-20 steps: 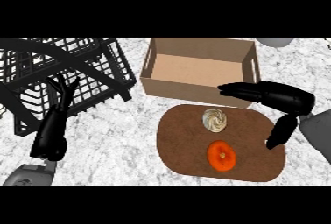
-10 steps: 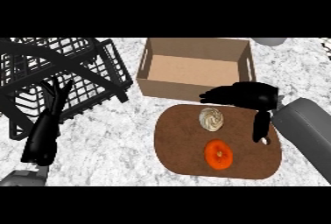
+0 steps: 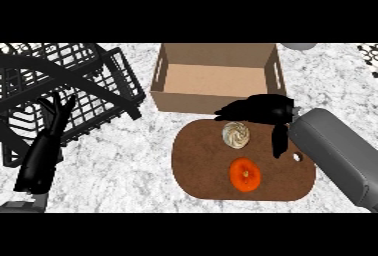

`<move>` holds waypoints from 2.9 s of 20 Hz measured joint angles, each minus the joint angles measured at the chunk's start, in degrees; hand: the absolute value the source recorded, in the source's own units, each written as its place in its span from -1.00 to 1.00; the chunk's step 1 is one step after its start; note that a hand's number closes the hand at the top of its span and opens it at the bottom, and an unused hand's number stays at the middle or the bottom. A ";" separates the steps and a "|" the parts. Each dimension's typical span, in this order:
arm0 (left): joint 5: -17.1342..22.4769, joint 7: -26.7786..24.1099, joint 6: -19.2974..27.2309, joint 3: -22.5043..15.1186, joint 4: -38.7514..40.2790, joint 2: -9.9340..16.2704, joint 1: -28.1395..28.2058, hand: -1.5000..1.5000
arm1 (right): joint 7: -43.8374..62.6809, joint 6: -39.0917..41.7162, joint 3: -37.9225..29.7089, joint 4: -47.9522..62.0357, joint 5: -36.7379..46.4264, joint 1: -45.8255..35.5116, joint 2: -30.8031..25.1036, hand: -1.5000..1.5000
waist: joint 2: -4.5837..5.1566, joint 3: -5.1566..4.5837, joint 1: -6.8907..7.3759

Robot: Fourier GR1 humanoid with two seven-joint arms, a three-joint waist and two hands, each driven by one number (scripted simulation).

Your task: Pick the cupcake from the cutting board and place it in the cardboard box

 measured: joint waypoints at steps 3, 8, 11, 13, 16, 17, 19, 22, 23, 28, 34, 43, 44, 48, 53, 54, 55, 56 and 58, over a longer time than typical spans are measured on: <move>0.30 -0.10 -0.39 0.58 -0.44 0.39 0.86 0.00 | -0.96 -0.59 0.43 1.37 0.47 -0.17 1.58 -1.00 | -0.15 0.02 -0.58; 0.18 0.25 -0.11 1.16 -1.06 0.17 1.80 0.00 | -2.90 -0.70 0.92 3.42 0.43 -1.15 3.27 -1.00 | -0.22 0.04 -1.14; 0.15 -0.07 -0.07 1.55 -1.05 0.09 2.24 0.00 | -3.86 -1.55 1.37 3.71 0.35 -1.28 4.45 -1.00 | -0.30 0.06 -1.58; 0.14 -0.09 0.02 1.86 -1.29 0.04 2.76 0.00 | -4.44 -1.64 1.43 3.77 0.10 -1.60 4.64 -1.00 | -0.42 0.05 -1.82; 0.15 -0.03 -0.24 2.14 -1.50 0.13 3.24 0.00 | -4.56 -1.56 2.18 3.67 0.35 -2.15 4.82 -1.00 | -0.55 0.05 -2.19; 0.27 0.01 -0.41 2.34 -1.55 0.24 3.34 0.00 | -4.31 -1.70 2.73 3.59 0.78 -2.07 4.99 -1.00 | -0.59 0.04 -2.34; 0.36 0.42 -0.52 2.48 -1.97 0.18 3.63 0.00 | -4.12 -2.20 3.68 3.96 1.87 -1.89 5.01 -1.00 | -0.60 0.02 -2.45; 0.37 0.40 -0.54 2.68 -2.01 -0.05 3.79 0.00 | -2.66 -1.99 4.76 4.80 3.30 -1.97 5.90 -1.00 | -0.61 -0.02 -2.68; 0.22 0.23 -0.46 2.76 -2.01 -0.07 3.96 0.00 | -2.18 -1.97 4.92 5.01 3.59 -1.89 6.27 -1.00 | -0.64 -0.01 -2.76; -0.18 0.48 -0.18 2.69 -1.72 -0.80 3.69 0.00 | -0.50 -2.74 5.31 6.93 5.02 -1.61 8.00 1.00 | -0.56 -0.01 -3.02; -0.32 0.45 -0.55 3.08 -2.28 -0.71 4.40 0.00 | 0.27 -11.47 3.42 7.99 6.54 -0.56 10.91 1.00 | -0.53 0.08 -2.80; -1.13 1.45 1.71 5.21 -4.33 -0.85 9.66 0.00 | 23.70 -24.33 -10.96 14.85 2.51 6.09 9.51 1.00 | -1.86 -0.37 -8.33; -1.26 1.50 2.15 5.55 -4.64 -0.89 10.44 0.00 | 27.42 -26.06 -12.94 15.63 1.86 6.95 9.05 1.00 | -2.09 -0.46 -9.08; -1.80 1.69 3.21 6.59 -5.75 -0.84 12.98 0.00 | 41.42 -34.69 -18.07 16.60 1.93 9.46 7.88 1.00 | -2.86 -0.64 -10.75; -2.16 2.08 3.20 7.10 -6.62 -0.62 14.16 0.00 | 56.31 -44.69 -19.30 13.67 6.30 9.69 8.29 1.00 | -3.21 -0.70 -11.02; -2.19 2.07 3.11 7.18 -6.70 -0.54 14.27 0.00 | 58.65 -46.49 -19.14 12.54 7.58 9.28 8.34 1.00 | -3.27 -0.70 -10.99; -2.08 2.14 2.94 7.23 -6.88 -0.52 14.36 0.00 | 60.91 -48.17 -18.87 11.34 9.01 8.72 8.41 1.00 | -3.31 -0.69 -10.79; -1.87 2.42 2.61 7.22 -7.04 -0.46 14.28 0.00 | 63.06 -49.44 -18.43 10.02 10.62 7.88 8.30 1.00 | -3.29 -0.70 -10.61; -1.57 2.45 2.13 7.33 -7.15 -0.32 14.17 0.00 | 67.00 -51.28 -17.05 7.13 13.71 6.56 9.13 1.00 | -3.28 -0.70 -10.19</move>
